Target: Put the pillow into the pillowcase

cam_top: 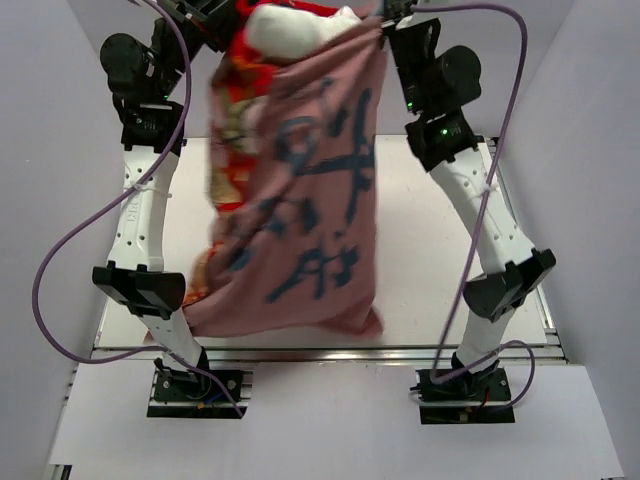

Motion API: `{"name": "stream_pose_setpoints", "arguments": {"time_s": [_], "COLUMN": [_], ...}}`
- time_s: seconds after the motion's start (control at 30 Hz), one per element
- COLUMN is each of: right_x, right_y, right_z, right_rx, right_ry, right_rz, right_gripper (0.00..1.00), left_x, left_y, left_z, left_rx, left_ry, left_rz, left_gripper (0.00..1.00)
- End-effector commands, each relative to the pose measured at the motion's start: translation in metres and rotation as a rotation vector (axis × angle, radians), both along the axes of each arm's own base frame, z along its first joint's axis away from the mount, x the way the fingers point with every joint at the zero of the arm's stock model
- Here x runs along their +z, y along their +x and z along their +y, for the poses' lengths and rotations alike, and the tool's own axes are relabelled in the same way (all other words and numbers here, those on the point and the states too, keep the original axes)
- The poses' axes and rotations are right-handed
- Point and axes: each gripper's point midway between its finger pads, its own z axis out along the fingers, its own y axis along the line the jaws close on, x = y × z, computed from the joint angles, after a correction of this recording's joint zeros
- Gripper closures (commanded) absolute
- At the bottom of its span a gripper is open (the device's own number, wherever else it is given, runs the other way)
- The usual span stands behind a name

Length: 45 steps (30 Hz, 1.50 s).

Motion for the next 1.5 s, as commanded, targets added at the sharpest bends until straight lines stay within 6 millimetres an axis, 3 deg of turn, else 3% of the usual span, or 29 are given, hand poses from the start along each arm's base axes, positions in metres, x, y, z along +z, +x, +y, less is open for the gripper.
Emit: {"name": "stream_pose_setpoints", "arguments": {"time_s": [0.0, 0.03, 0.1, 0.13, 0.17, 0.23, 0.27, 0.37, 0.4, 0.43, 0.47, 0.5, 0.57, 0.63, 0.67, 0.7, 0.73, 0.8, 0.83, 0.9, 0.93, 0.97, 1.0, 1.1, 1.13, 1.2, 1.27, 1.33, 1.47], "right_x": [0.017, 0.013, 0.033, 0.008, 0.02, 0.02, 0.029, 0.061, 0.069, 0.093, 0.092, 0.096, 0.116, 0.109, 0.106, 0.082, 0.085, 0.036, 0.042, 0.014, 0.021, 0.019, 0.027, 0.052, 0.077, 0.101, 0.123, 0.124, 0.085], "right_y": [0.004, -0.005, -0.084, -0.096, -0.164, -0.242, -0.262, -0.276, -0.262, -0.256, -0.229, -0.2, -0.138, -0.088, -0.08, -0.049, -0.066, -0.053, -0.092, -0.138, -0.203, -0.237, -0.29, -0.317, -0.311, -0.27, -0.22, -0.165, -0.064], "right_z": [-0.081, -0.065, -0.026, 0.004, 0.031, 0.069, 0.069, 0.067, 0.061, 0.036, 0.04, 0.022, -0.038, -0.094, -0.11, -0.115, -0.125, -0.074, -0.062, 0.004, 0.041, 0.062, 0.081, 0.098, 0.095, 0.074, 0.031, -0.019, -0.106], "right_rx": [-0.145, -0.053, 0.227, 0.28, 0.423, 0.626, 0.645, 0.628, 0.549, 0.438, 0.291, 0.172, -0.033, -0.205, -0.241, -0.246, -0.219, 0.017, 0.156, 0.415, 0.567, 0.681, 0.828, 0.858, 0.818, 0.56, 0.314, 0.101, -0.226], "right_ry": [0.129, 0.086, 0.003, -0.085, -0.098, -0.12, -0.115, -0.039, -0.009, 0.073, 0.063, 0.12, 0.195, 0.237, 0.232, 0.203, 0.21, 0.094, 0.067, -0.068, -0.092, -0.128, -0.107, -0.042, 0.039, 0.166, 0.296, 0.33, 0.333], "right_rz": [0.02, 0.033, -0.063, -0.055, -0.134, -0.221, -0.261, -0.292, -0.278, -0.327, -0.346, -0.31, -0.307, -0.27, -0.248, -0.174, -0.168, -0.022, -0.044, -0.041, -0.11, -0.149, -0.187, -0.23, -0.261, -0.265, -0.323, -0.343, -0.221], "right_gripper": [1.0, 1.0, 1.0, 1.0, 1.0, 1.0, 1.0, 1.0, 1.0, 1.0, 1.0, 1.0, 1.0, 1.0, 1.0, 1.0, 1.0, 1.0, 1.0, 1.0, 1.0, 1.0, 1.0, 1.0, 1.0, 1.0, 1.0, 1.0, 1.0], "left_x": [0.042, 0.039, 0.031, 0.019, 0.014, 0.0, -0.003, -0.004, -0.003, 0.002, 0.005, 0.008, 0.017, 0.021, 0.021, 0.026, 0.028, 0.023, 0.021, 0.011, 0.007, 0.004, -0.002, 0.0, 0.005, 0.015, 0.033, 0.044, 0.07], "left_y": [-0.069, -0.063, -0.05, -0.03, -0.022, 0.001, 0.007, 0.016, 0.016, 0.011, 0.007, 0.003, -0.009, -0.015, -0.014, -0.018, -0.018, -0.007, -0.001, 0.018, 0.024, 0.028, 0.035, 0.03, 0.023, 0.008, -0.017, -0.033, -0.068], "left_z": [0.014, 0.014, 0.012, 0.009, 0.006, 0.003, 0.002, 0.001, 0.001, 0.001, 0.002, 0.004, 0.013, 0.021, 0.029, 0.036, 0.037, 0.037, 0.037, 0.035, 0.031, 0.028, 0.025, 0.017, 0.017, 0.019, 0.023, 0.03, 0.05], "left_rx": [0.039, 0.044, 0.041, 0.046, 0.045, 0.044, 0.041, 0.042, 0.043, 0.041, 0.042, 0.044, 0.055, 0.07, 0.091, 0.111, 0.115, 0.12, 0.124, 0.134, 0.131, 0.13, 0.13, 0.109, 0.104, 0.096, 0.084, 0.072, 0.095], "left_ry": [-0.035, -0.029, -0.011, 0.003, 0.015, 0.025, 0.028, 0.027, 0.024, 0.024, 0.021, 0.018, 0.009, 0.004, 0.003, -0.003, -0.006, -0.009, -0.01, 0.002, 0.0, 0.002, 0.007, 0.009, 0.009, -0.001, -0.022, -0.05, -0.119], "left_rz": [-0.146, -0.141, -0.132, -0.106, -0.095, -0.068, -0.062, -0.059, -0.058, -0.073, -0.081, -0.089, -0.106, -0.114, -0.111, -0.12, -0.121, -0.104, -0.095, -0.066, -0.053, -0.042, -0.031, -0.036, -0.046, -0.078, -0.134, -0.155, -0.228], "left_gripper": [1.0, 1.0, 1.0, 1.0, 1.0, 1.0, 1.0, 1.0, 1.0, 1.0, 1.0, 1.0, 1.0, 1.0, 1.0, 1.0, 1.0, 1.0, 1.0, 1.0, 1.0, 1.0, 1.0, 1.0, 1.0, 1.0, 1.0, 1.0, 1.0]}}
